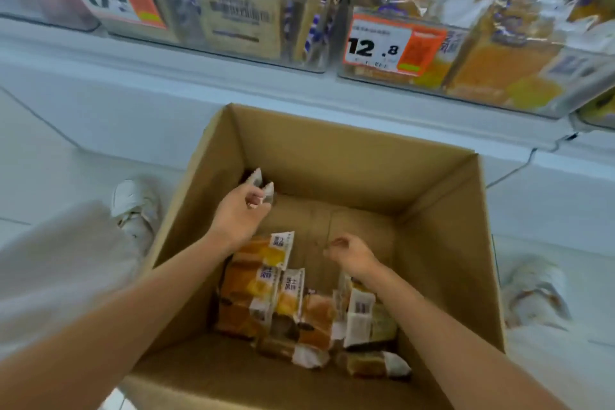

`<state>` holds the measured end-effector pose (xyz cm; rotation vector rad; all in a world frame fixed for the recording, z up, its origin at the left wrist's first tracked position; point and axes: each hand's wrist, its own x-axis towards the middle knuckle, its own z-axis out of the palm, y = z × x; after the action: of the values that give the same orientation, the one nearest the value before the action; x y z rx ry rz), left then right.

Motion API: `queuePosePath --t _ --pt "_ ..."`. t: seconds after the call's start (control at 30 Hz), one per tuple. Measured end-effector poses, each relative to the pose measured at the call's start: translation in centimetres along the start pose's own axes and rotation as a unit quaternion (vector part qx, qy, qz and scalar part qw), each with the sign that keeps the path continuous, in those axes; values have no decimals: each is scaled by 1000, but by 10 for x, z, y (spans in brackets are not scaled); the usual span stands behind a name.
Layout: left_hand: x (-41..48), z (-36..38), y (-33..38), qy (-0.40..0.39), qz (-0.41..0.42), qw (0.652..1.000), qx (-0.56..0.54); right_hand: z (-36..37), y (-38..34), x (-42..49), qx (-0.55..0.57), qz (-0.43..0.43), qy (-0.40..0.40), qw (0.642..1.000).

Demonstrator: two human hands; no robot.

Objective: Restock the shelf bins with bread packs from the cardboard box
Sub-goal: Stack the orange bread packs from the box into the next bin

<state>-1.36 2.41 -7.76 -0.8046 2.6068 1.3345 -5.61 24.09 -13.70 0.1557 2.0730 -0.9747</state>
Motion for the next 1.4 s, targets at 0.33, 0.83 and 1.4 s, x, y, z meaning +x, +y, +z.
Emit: queuePosePath --t 0.33,0.83,1.4 --pt "17 16 -49 -6 -115 993 -10 112 -4 91 240 145 -42 959" --pt "8 46 -33 -48 -244 928 -276 0 23 42 420 22 -102 901" --pt "14 44 -68 3 -198 945 -260 59 59 74 132 65 -25 989"
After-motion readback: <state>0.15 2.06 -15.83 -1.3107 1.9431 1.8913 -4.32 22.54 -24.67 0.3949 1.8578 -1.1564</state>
